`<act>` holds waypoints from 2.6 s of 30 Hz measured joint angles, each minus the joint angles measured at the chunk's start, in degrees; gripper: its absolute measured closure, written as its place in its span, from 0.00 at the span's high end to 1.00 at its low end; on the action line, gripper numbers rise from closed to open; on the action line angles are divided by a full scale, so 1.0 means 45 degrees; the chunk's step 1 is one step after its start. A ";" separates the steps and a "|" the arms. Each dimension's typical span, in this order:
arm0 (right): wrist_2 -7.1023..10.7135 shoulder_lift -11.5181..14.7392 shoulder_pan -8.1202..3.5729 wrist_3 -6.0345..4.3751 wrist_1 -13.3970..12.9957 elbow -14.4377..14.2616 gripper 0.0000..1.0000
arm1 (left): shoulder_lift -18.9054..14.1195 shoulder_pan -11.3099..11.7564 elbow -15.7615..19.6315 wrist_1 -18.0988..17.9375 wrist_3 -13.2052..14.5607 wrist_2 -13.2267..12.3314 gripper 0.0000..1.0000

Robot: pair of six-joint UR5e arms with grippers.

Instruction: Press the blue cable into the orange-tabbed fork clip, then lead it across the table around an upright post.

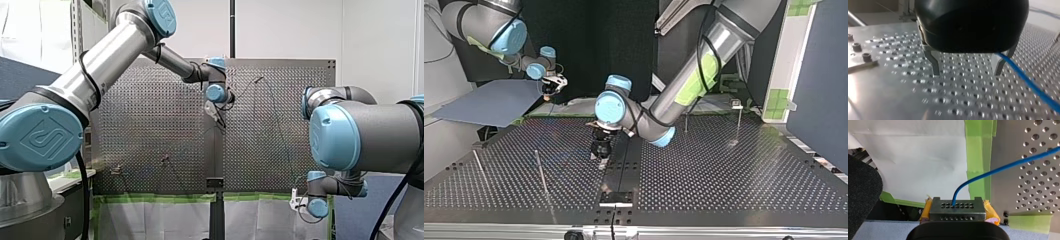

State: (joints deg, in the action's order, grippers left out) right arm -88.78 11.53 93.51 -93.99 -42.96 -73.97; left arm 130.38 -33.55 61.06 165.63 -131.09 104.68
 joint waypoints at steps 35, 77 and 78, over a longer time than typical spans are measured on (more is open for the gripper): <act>0.0013 -0.0026 -0.0204 -0.0863 -0.0044 0.0026 0.00 | 0.0172 0.0354 0.1766 0.2312 0.3731 0.2733 1.00; 0.0015 -0.0088 -0.0340 -0.0921 -0.0103 0.0030 0.00 | 0.1778 -0.0013 0.3245 0.2013 0.5882 0.3815 1.00; 0.0016 -0.0092 -0.0340 -0.0919 -0.0103 0.0032 0.00 | 0.1780 -0.0108 0.3347 0.1979 0.5863 0.3880 1.00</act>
State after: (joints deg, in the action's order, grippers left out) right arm -88.70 11.12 91.98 -98.13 -43.42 -73.83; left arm 138.39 -34.03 76.12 174.54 -104.71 122.14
